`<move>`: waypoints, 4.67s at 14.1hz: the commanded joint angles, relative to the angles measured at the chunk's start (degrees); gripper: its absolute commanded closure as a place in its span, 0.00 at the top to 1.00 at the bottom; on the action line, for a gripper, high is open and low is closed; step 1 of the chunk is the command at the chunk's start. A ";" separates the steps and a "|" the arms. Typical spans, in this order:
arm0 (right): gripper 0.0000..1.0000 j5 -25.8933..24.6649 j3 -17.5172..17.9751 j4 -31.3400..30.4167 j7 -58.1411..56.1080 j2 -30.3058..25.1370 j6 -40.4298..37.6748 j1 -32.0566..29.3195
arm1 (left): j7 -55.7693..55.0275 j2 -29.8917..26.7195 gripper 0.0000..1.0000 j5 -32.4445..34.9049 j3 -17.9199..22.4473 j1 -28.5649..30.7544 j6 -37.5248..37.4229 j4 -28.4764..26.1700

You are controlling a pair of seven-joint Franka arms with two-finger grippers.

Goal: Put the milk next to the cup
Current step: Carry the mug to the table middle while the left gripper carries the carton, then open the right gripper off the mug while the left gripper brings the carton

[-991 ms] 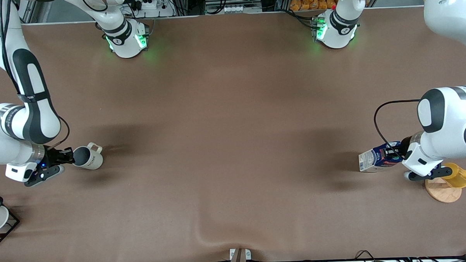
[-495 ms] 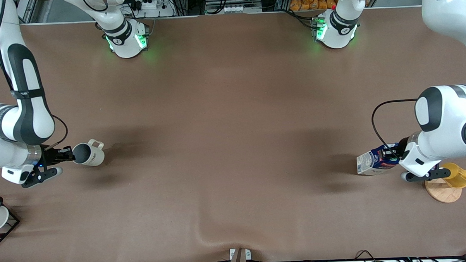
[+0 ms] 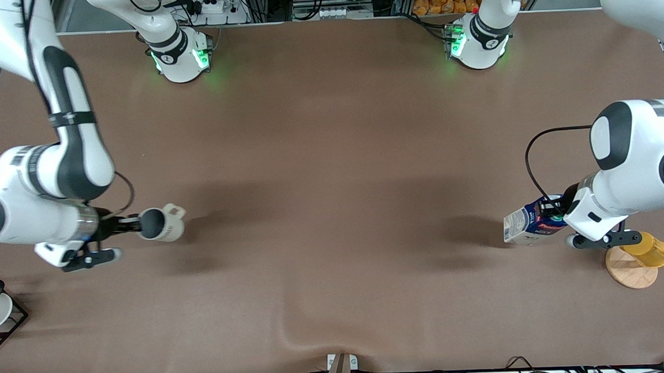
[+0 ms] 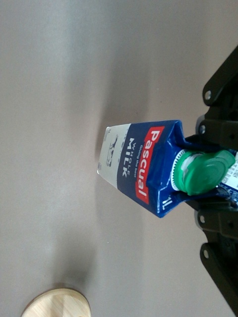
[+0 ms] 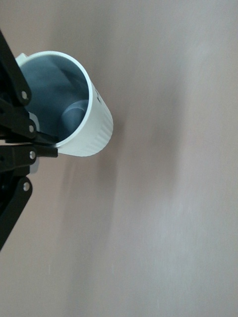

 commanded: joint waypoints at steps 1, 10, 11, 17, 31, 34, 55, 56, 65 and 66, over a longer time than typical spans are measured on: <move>0.00 4.23 -0.40 0.94 11.43 -0.45 -0.13 6.86 | -0.99 -1.97 0.29 -1.12 -1.28 -0.14 -1.45 -0.45; 0.00 6.00 -0.67 9.46 49.59 8.24 10.06 29.28 | -8.38 -3.55 0.29 -0.77 -7.07 -0.14 -3.65 -0.45; 0.00 5.83 -0.75 10.17 51.70 9.30 11.20 30.69 | -8.91 -3.73 0.29 -0.77 -7.26 -0.14 -4.17 -0.45; 0.00 3.89 -0.75 10.26 58.75 12.47 18.22 35.44 | -11.46 -3.90 0.29 -0.69 -9.89 -0.14 -6.28 -0.45; 1.00 3.63 -0.93 10.35 61.92 13.71 19.04 36.42 | -17.69 -3.29 0.30 -1.04 -19.55 -1.20 -9.01 -0.54; 1.00 3.63 -0.93 10.96 61.40 12.48 16.24 34.67 | -22.00 -3.03 0.30 -1.04 -22.72 -1.37 -9.01 -0.45; 1.00 2.75 -1.28 14.83 24.15 6.06 -7.42 11.29 | -53.83 8.57 0.34 -0.77 -22.90 -23.17 -3.92 7.99; 1.00 2.66 -1.37 15.01 21.69 5.89 -7.33 10.15 | -53.83 8.92 0.34 -0.69 -22.82 -23.26 -2.87 7.99; 1.00 2.40 -0.93 15.71 6.54 0.62 -14.19 -2.25 | -53.12 13.58 0.34 -0.69 -13.51 -31.87 -0.49 11.76; 1.00 2.22 -1.10 15.71 8.81 -0.78 -14.19 -2.26 | -53.03 13.76 0.34 -0.69 -13.50 -31.87 -0.14 11.85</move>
